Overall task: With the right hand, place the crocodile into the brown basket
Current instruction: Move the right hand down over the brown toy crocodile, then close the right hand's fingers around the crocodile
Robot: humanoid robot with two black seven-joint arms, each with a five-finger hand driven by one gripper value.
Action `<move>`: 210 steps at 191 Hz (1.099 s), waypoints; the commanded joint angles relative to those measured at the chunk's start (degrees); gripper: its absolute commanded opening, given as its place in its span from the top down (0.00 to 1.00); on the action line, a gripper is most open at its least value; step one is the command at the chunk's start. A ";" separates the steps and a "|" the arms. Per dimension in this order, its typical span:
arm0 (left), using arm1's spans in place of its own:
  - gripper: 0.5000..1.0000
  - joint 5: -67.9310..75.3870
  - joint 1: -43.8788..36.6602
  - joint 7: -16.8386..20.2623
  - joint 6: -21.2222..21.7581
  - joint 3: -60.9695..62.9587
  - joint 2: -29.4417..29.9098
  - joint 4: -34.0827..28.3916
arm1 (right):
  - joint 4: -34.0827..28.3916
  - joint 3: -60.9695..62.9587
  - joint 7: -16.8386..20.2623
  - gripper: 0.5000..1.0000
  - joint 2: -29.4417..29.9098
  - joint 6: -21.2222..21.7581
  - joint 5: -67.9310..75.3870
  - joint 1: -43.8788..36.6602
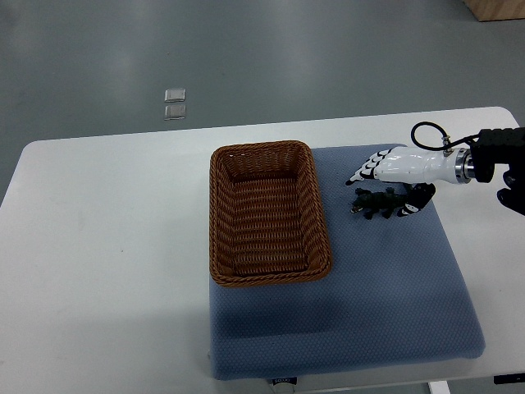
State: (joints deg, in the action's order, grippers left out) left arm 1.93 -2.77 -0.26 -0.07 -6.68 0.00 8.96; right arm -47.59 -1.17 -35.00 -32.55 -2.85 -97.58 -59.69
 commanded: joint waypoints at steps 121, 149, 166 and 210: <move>0.00 0.00 0.04 0.00 -0.01 0.00 0.00 0.00 | 4.79 -2.17 0.00 0.21 3.72 -3.74 -2.62 0.10; 0.00 0.00 0.04 0.00 -0.01 0.00 0.00 0.00 | 5.40 -2.25 0.00 0.31 3.72 -4.09 -3.67 0.10; 0.00 0.00 -0.05 0.00 0.07 0.00 0.00 0.00 | 5.84 -2.25 0.00 0.35 3.72 -4.09 -4.02 0.10; 0.00 0.00 -0.05 0.00 -0.01 0.00 0.00 0.00 | 6.55 -2.25 0.00 0.34 3.81 -4.09 -4.37 0.01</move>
State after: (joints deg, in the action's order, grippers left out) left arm 1.93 -2.79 -0.26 -0.07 -6.68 0.00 8.96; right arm -41.34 -3.43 -35.00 -28.82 -6.94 -101.91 -59.59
